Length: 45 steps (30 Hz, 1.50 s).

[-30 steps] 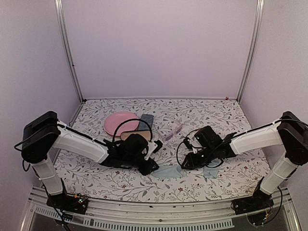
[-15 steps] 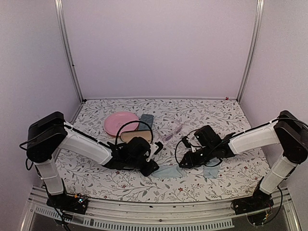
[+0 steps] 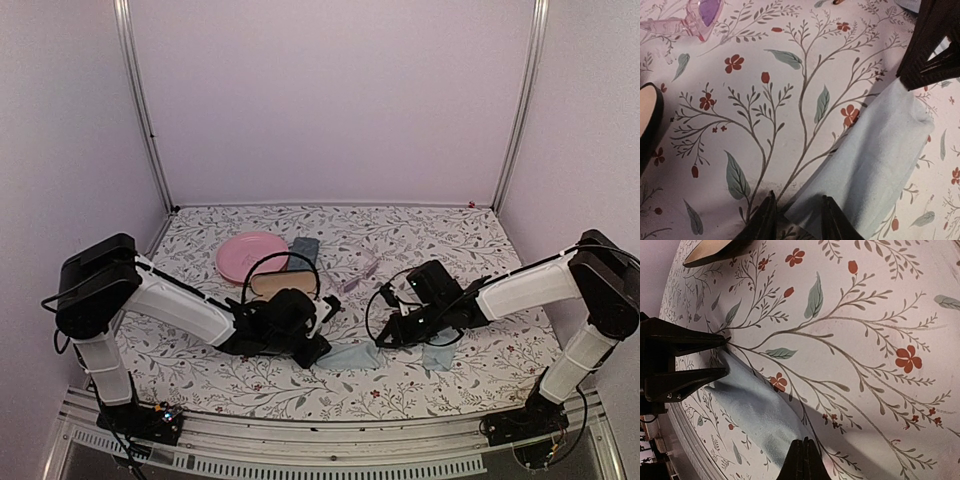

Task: Organize the sunglasses
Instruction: Smooth out the folded cleaning cloth.

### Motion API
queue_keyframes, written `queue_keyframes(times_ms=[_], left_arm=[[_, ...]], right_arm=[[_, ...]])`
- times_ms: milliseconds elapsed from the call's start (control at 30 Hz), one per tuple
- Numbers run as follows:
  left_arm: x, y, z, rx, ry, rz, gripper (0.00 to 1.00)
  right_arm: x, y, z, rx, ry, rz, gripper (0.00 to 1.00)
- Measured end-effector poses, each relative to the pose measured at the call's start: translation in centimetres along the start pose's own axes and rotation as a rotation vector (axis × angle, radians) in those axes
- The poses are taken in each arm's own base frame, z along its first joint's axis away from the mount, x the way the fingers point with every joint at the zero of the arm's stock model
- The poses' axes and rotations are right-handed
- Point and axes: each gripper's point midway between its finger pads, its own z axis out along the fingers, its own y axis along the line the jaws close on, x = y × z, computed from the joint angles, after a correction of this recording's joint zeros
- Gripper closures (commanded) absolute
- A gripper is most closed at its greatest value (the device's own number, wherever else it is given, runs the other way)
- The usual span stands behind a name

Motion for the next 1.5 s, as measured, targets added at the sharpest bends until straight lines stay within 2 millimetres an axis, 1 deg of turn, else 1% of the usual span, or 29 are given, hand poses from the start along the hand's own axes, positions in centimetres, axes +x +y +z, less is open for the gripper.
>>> queue_keyframes(times_ms=[400, 833, 1167, 1267, 1400, 1433, 1500], left_arm=[[0.1, 0.0, 0.1, -0.029, -0.006, 0.013, 0.67], [-0.1, 0.0, 0.3, -0.053, -0.017, 0.021, 0.68], [-0.2, 0.1, 0.4, -0.071, -0.025, 0.032, 0.68], [-0.2, 0.1, 0.4, -0.075, -0.026, 0.034, 0.68], [-0.2, 0.1, 0.4, -0.082, -0.028, 0.036, 0.68], [-0.2, 0.1, 0.4, -0.082, -0.028, 0.036, 0.68], [-0.2, 0.1, 0.4, -0.083, -0.029, 0.038, 0.68]], right_arm=[[-0.4, -0.7, -0.3, -0.003, -0.005, 0.013, 0.99], [0.3, -1.0, -0.5, -0.011, 0.035, 0.002, 0.96], [-0.4, -1.5, -1.1, -0.02, 0.02, 0.015, 0.94], [-0.8, -1.5, -1.4, -0.023, 0.005, 0.017, 0.9], [-1.2, -1.3, -1.9, -0.03, -0.01, 0.017, 0.82], [-1.2, -1.3, -1.9, -0.033, -0.01, 0.016, 0.77], [-0.8, -1.4, -1.9, -0.033, -0.004, 0.024, 0.74]])
